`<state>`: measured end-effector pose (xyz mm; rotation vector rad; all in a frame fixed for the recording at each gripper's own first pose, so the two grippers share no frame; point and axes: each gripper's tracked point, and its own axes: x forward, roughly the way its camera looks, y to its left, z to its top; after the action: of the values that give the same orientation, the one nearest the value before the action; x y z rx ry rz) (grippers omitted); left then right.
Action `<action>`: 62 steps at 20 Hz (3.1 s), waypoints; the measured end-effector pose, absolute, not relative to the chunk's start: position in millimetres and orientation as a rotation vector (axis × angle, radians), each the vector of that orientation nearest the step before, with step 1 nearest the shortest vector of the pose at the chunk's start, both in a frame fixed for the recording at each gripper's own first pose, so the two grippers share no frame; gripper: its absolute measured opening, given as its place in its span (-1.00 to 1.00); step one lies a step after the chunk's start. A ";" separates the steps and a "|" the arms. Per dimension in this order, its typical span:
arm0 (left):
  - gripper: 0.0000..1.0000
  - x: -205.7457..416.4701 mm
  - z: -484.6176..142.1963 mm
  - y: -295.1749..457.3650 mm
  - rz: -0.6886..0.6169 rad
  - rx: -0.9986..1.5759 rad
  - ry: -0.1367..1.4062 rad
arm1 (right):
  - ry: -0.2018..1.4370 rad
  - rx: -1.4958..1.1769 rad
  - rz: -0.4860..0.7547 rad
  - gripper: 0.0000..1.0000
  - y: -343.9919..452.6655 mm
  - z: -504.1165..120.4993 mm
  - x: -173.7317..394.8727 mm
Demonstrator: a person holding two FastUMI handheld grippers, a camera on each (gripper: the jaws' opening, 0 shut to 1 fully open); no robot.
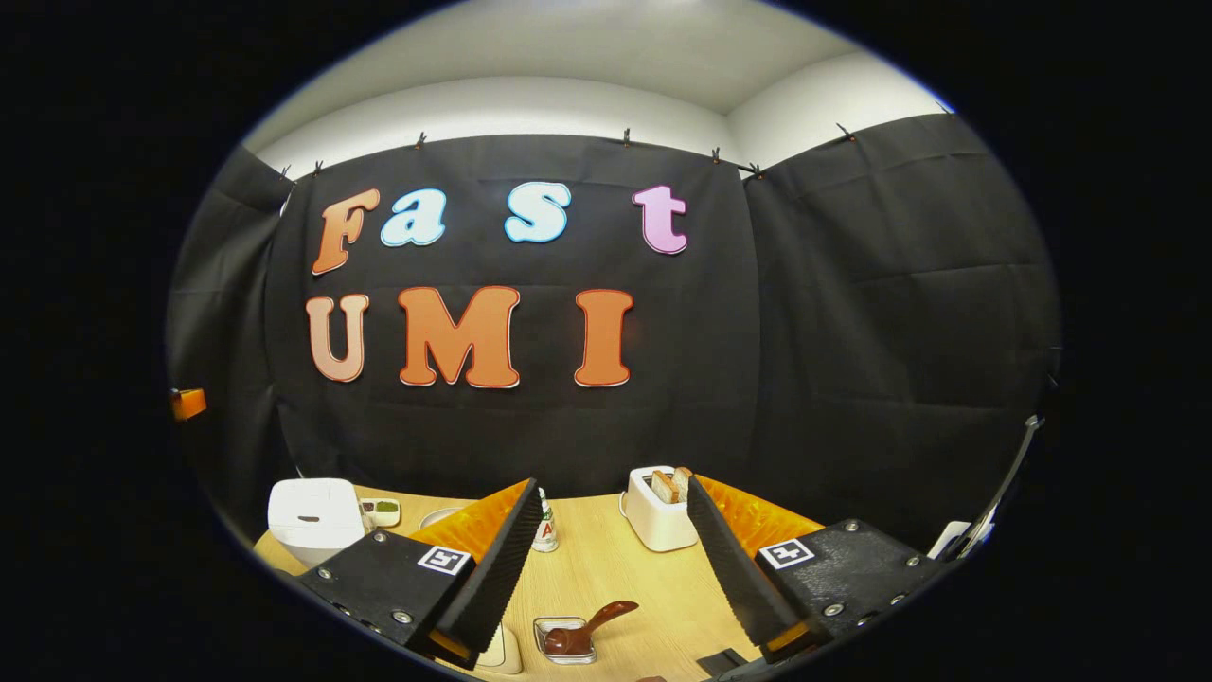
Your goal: Close the left gripper, press the button to open the rice cooker; take a wooden spoon from the chopstick holder with the right hand, scoop a spoonful of rice and pour it into the rice cooker, then put the wooden spoon back into the chopstick holder.
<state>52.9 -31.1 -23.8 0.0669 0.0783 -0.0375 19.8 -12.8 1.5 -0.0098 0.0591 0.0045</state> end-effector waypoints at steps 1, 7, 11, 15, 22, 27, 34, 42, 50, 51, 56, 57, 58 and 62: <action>-0.92 59.0 -29.3 -36.1 -0.062 0.055 0.090 | 0.060 -0.009 0.004 1.00 -12.6 1.3 20.9; -0.91 89.8 -85.0 -57.3 -0.157 0.012 0.225 | 0.073 -0.016 -0.003 0.91 -12.5 -7.4 26.7; -0.89 110.9 -126.3 -54.4 -0.158 0.029 0.315 | 0.114 -0.003 -0.021 0.90 -15.7 -21.9 28.6; -0.92 126.8 -171.5 -47.7 -0.146 0.099 0.403 | 0.137 -0.039 -0.046 0.90 -21.5 -32.1 28.6; -0.91 142.2 -232.1 -53.1 -0.182 0.060 0.543 | 0.162 -0.049 -0.073 0.91 -27.1 -38.6 30.3; -0.92 152.5 -249.8 -46.8 -0.164 0.035 0.583 | 0.178 -0.061 -0.096 0.91 -34.6 -43.5 30.1; -0.92 152.0 -262.3 -44.4 -0.163 0.001 0.633 | 0.194 -0.063 -0.100 0.91 -33.6 -48.5 34.7; -0.90 149.2 -266.3 -43.6 -0.153 0.000 0.633 | 0.200 -0.059 -0.087 0.91 -29.7 -52.5 35.4; -0.92 149.4 -119.6 -46.1 -0.132 -0.011 0.356 | 0.187 -0.013 -0.081 0.91 -34.2 -54.4 32.3; -0.92 144.0 -106.3 -47.5 -0.139 -0.018 0.327 | 0.182 -0.019 -0.085 0.91 -35.4 -56.2 33.6; -0.92 114.6 -61.3 -40.4 -0.134 0.011 0.237 | 0.195 -0.032 -0.086 0.91 -39.1 -81.6 42.0; -0.92 108.4 -57.1 -37.9 -0.130 0.007 0.230 | 0.199 -0.041 -0.087 0.90 -41.1 -89.5 44.7; -0.92 103.2 -53.0 -35.6 -0.124 0.002 0.224 | 0.203 -0.040 -0.080 0.90 -40.1 -95.6 47.9; -0.92 84.3 -40.7 -23.4 -0.085 0.021 0.199 | 0.203 -0.014 -0.038 0.90 -34.2 -123.8 63.3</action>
<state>84.3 -23.4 -40.7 0.0214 0.1987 -0.0848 63.3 -34.2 -123.8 -0.0138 0.2029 -0.0378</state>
